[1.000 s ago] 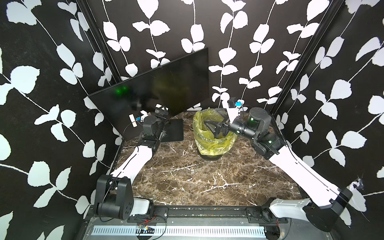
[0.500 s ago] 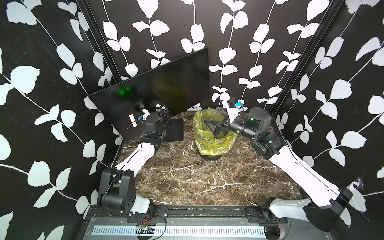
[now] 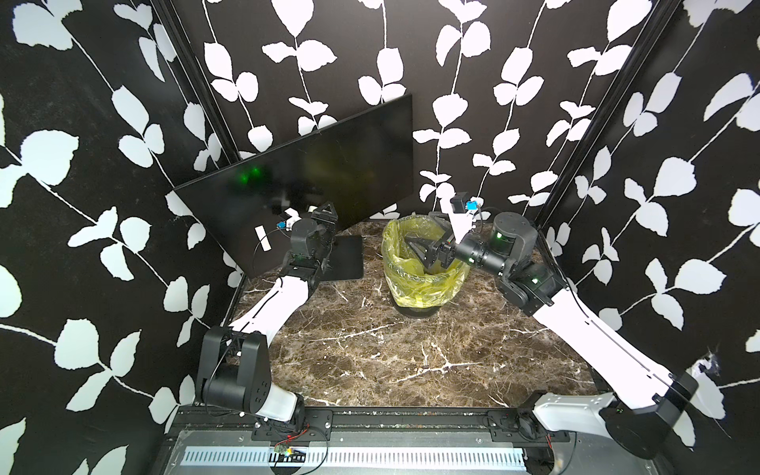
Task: Remove the sticky note from the monitor
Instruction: Tear off the sticky note from the monitor.
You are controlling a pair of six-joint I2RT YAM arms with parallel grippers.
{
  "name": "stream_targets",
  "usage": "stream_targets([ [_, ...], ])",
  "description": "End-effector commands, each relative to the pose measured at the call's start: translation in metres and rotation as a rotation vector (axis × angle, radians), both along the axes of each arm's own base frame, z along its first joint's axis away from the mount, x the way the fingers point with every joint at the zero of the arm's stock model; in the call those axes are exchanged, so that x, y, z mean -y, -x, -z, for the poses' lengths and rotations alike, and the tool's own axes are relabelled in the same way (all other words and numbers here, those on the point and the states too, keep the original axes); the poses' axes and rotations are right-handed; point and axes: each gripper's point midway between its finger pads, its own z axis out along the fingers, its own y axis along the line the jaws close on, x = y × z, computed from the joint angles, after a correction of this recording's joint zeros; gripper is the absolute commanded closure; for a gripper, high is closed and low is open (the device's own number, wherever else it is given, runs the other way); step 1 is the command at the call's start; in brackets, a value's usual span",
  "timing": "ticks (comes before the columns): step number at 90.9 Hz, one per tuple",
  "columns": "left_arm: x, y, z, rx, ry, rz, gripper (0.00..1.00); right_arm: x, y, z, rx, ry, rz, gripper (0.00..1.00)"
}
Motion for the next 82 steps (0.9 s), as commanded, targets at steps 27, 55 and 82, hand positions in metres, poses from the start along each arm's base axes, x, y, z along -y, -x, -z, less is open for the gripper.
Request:
stream_targets([
  [27, -0.012, 0.023, -0.010, -0.005, -0.012, -0.024, 0.96, 0.004, 0.006, -0.018, 0.043, -0.043, 0.004, 0.00],
  [55, -0.006, 0.035, -0.012, -0.007, -0.022, 0.022, 1.00, 0.003, 0.006, -0.017, 0.038, -0.045, 0.001, 0.00],
  [82, 0.028, 0.067, -0.020, -0.037, -0.096, 0.151, 1.00, 0.004, 0.004, -0.018, 0.038, -0.042, 0.012, 0.00],
])
